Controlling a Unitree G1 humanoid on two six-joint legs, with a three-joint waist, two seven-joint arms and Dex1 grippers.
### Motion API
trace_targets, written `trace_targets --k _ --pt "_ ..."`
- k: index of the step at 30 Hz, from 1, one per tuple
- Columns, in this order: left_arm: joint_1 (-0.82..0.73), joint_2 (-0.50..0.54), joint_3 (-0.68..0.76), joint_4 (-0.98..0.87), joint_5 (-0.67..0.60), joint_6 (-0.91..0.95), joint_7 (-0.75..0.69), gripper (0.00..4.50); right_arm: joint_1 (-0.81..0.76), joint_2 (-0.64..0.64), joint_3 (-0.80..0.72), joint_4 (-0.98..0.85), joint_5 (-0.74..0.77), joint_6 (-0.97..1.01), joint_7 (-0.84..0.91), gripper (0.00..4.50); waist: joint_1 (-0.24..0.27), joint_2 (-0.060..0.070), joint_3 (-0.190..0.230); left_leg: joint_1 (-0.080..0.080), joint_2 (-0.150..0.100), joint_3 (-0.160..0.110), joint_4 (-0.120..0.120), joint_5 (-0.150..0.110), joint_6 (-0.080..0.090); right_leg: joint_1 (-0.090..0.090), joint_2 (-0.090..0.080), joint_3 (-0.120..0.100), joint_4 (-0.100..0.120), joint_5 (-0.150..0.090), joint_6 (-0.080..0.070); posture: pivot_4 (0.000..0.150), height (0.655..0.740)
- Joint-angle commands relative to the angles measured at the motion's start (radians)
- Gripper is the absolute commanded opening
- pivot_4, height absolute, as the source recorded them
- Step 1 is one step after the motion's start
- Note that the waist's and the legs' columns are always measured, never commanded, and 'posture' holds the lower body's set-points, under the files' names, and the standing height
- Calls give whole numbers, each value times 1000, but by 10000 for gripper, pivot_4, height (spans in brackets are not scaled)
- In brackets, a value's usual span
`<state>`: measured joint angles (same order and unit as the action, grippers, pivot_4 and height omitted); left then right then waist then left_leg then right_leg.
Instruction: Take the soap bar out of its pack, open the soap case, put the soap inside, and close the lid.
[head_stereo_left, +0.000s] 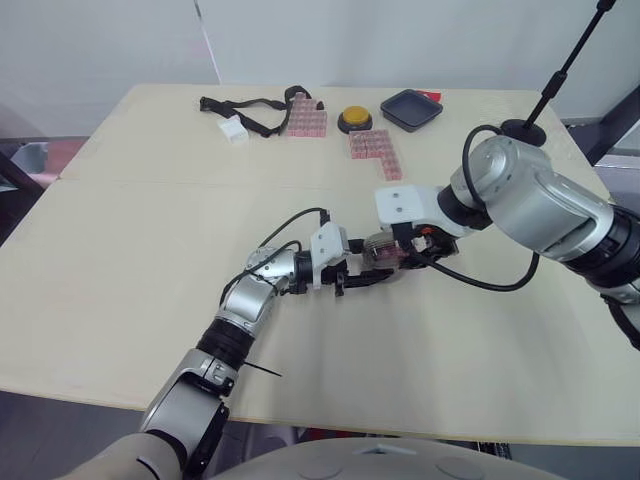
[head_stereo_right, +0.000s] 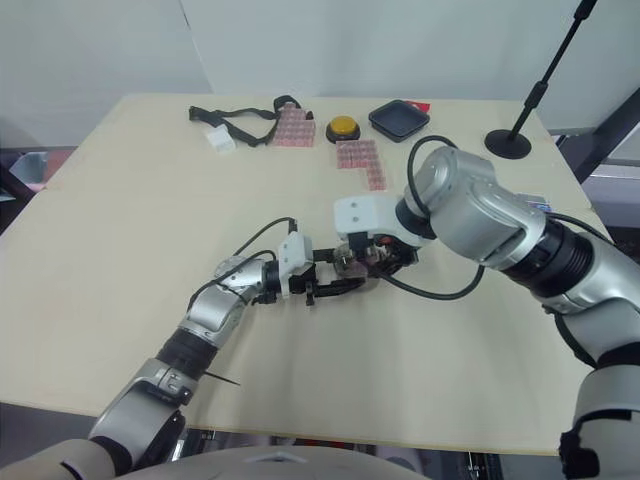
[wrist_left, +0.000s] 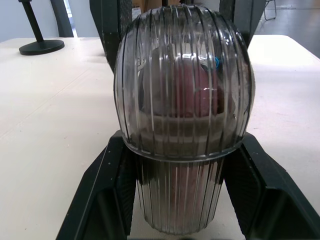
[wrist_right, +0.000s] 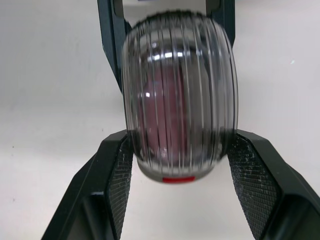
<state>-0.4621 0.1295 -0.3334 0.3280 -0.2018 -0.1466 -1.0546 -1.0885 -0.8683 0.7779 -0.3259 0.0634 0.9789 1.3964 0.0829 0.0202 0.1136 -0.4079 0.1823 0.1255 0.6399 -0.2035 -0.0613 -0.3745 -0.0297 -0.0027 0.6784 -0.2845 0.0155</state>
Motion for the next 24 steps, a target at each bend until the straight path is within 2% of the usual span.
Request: trace_targets --k 1,7,12,18,21,24 --pt "3 2 -10 -34 6 -15 -15 20771 12 -49 -70 -20 0 -6 -1 29621 1 0 0 0 0 0 0 0 0 0 0 0 0 0 0 1500 7400" --pt "5 3 -4 -39 -6 -13 -21 20771 99 -118 -155 -4 22 -33 -11 29621 3 0 0 0 0 0 0 0 0 0 0 0 0 0 0 1500 7400" --pt "20 11 11 -57 -33 -9 -49 20771 272 -129 -357 62 92 -80 -85 29621 10 0 0 -1 0 0 0 0 0 0 0 0 -1 0 0 1500 7400" --pt "23 29 28 -64 -48 -8 -72 20771 540 -68 -624 152 169 -293 -210 29621 16 -1 0 -1 0 0 0 0 0 0 0 0 -2 0 0 1500 7400" --pt "20 37 34 -65 -55 -6 -80 20771 650 -22 -713 176 206 -332 -254 22096 18 -1 0 -2 0 0 0 -1 0 0 0 0 -6 0 0 1500 7400" --pt "19 42 37 -65 -62 -5 -82 20771 738 1 -752 185 233 -349 -268 11736 18 0 0 -2 0 0 0 0 0 0 0 0 -7 0 0 1500 7400"
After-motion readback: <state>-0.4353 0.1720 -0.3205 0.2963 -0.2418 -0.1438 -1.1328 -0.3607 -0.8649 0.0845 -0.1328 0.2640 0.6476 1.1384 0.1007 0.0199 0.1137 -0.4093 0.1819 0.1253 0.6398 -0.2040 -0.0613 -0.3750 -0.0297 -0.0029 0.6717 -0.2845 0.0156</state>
